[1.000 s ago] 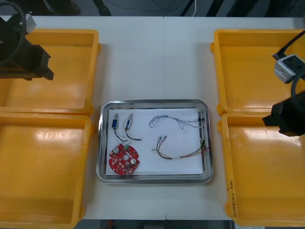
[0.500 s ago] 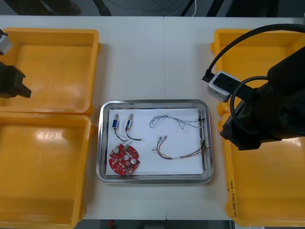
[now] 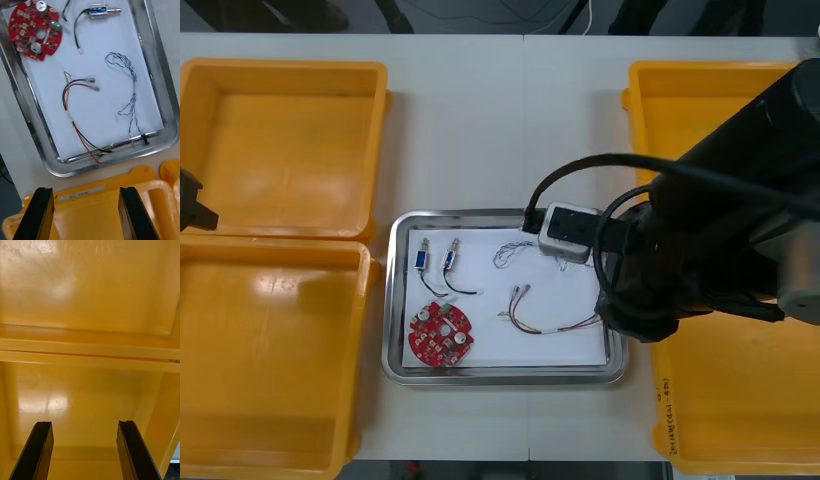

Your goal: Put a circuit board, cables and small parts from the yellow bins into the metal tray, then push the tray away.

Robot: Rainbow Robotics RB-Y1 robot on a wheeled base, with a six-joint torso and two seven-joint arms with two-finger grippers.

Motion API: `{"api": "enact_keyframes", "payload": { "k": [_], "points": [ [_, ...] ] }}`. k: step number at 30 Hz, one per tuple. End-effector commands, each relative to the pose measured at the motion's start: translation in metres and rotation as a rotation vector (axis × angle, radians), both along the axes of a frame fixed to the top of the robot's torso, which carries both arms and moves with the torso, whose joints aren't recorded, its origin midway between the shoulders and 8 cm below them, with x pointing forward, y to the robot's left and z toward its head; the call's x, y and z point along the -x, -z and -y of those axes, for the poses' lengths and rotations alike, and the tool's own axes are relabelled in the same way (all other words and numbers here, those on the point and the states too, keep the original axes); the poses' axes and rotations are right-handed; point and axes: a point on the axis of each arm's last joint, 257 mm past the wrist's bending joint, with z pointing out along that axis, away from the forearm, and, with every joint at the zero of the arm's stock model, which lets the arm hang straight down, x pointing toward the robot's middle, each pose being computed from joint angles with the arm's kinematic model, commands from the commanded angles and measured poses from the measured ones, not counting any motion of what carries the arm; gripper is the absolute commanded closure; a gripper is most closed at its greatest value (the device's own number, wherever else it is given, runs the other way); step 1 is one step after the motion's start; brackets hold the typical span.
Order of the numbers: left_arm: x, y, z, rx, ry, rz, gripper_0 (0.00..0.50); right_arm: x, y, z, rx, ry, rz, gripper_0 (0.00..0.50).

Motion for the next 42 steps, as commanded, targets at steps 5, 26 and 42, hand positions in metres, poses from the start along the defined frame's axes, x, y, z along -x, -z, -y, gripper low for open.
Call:
{"api": "enact_keyframes", "payload": {
  "k": [5,26,42],
  "points": [
    [0.023,-0.008,-0.017,-0.103,0.071,0.020,0.000,-0.001,0.006,-0.063,0.085,-0.231,0.071,0.000],
    [0.034,-0.002,-0.015,-0.083,0.072,0.025,0.000,0.017,0.100,-0.103,0.245,-0.332,0.003,0.000],
    [0.034,-0.002,-0.015,-0.083,0.072,0.025,0.000,0.031,0.155,-0.123,0.243,-0.299,-0.038,0.000]
  ]
}}
